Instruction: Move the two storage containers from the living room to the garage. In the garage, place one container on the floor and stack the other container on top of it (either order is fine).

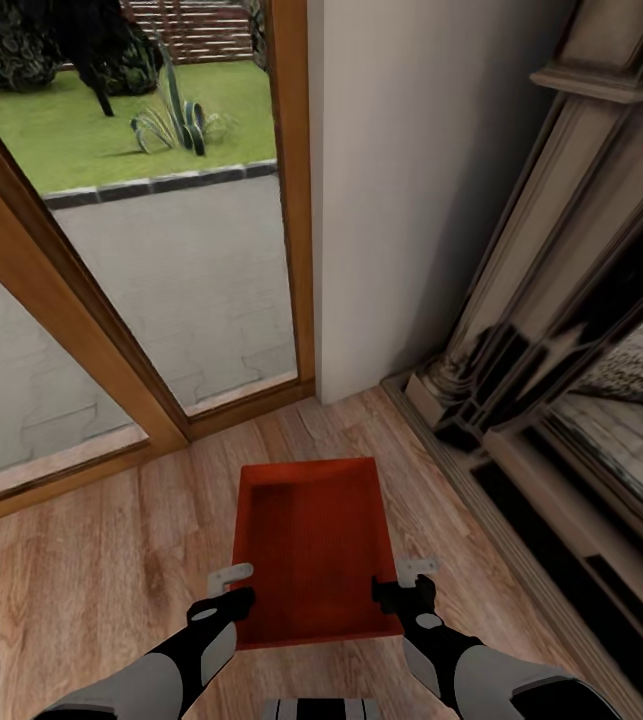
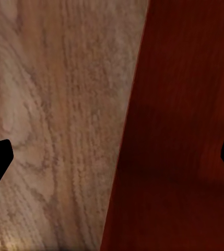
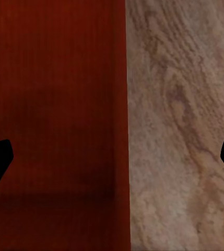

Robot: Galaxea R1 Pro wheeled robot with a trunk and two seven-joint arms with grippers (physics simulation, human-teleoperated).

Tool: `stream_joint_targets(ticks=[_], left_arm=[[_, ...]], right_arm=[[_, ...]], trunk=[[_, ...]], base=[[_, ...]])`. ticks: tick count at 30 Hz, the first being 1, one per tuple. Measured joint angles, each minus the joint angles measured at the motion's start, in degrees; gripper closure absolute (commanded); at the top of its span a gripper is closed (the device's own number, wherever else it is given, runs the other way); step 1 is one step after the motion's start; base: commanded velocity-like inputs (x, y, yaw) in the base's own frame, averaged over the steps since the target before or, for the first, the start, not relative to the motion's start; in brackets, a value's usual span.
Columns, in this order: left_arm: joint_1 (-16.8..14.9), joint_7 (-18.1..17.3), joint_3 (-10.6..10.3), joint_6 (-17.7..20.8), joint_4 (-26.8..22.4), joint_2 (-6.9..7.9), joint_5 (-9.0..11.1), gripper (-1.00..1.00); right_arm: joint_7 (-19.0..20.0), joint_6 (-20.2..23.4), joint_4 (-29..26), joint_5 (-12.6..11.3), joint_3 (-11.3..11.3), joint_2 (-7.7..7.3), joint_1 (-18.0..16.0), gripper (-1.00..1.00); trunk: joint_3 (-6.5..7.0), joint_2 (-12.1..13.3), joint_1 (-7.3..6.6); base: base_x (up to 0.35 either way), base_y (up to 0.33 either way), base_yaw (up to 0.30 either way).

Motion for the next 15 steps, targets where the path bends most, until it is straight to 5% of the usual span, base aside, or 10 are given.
stream_joint_targets(ticks=[15], left_arm=[[0.0,0.0,-0.5,0.0,-1.3,0.03,-0.4,-1.0]], right_arm=[[-0.1,0.0,-0.7,0.2,-0.5,0.27,0.0,-1.0]], trunk=[[0.0,0.0,0.0]], base=[[0.0,0.0,0.0]])
